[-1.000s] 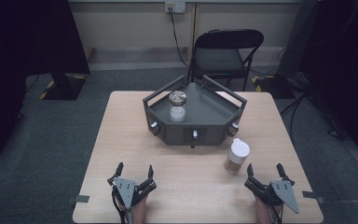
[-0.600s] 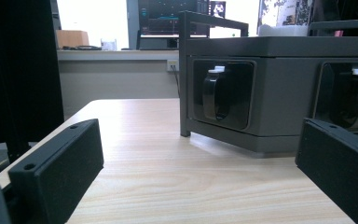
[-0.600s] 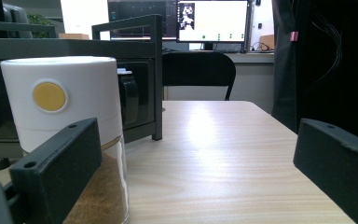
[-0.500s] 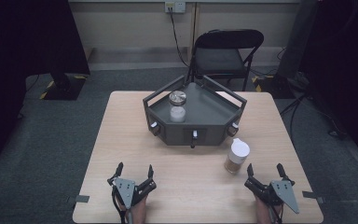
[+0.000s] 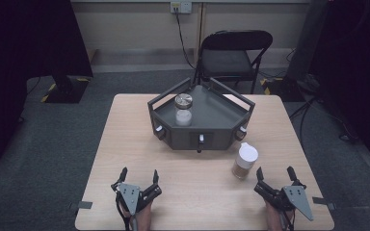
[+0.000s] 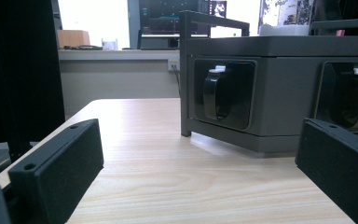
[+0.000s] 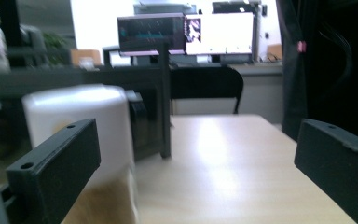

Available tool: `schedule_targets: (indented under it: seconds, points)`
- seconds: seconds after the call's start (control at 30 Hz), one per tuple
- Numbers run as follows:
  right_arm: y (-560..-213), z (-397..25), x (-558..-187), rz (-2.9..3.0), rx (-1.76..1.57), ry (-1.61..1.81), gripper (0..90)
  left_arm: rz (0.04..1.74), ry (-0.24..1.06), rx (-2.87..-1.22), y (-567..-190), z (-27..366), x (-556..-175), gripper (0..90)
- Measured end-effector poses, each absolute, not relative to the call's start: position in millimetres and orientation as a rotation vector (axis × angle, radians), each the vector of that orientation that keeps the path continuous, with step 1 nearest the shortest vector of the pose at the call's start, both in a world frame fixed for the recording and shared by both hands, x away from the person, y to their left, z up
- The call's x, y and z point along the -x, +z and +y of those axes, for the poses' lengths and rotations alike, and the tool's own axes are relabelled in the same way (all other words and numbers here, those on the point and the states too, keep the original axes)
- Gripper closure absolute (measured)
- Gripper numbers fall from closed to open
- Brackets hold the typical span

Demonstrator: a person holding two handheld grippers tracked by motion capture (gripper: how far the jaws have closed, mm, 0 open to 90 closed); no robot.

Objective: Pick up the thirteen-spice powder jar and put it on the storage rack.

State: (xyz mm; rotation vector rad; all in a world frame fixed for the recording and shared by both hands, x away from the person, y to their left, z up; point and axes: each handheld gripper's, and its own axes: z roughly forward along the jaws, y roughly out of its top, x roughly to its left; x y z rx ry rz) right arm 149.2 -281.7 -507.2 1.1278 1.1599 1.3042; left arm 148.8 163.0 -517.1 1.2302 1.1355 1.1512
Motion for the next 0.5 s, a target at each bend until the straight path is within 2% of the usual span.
schedule_targets:
  seconds: [0.3, 0.5]
  points:
    - [-465.0, -274.4, -169.0, 1.272, -1.003, 1.407, 0.0, 1.137, 1.152, -1.228, -517.2, 162.9, -148.7, 0.2]
    - [-474.0, -260.5, -178.8, 1.326, -1.022, 1.404, 0.0, 1.136, 1.152, -1.227, -517.4, 162.9, -148.7, 0.2]
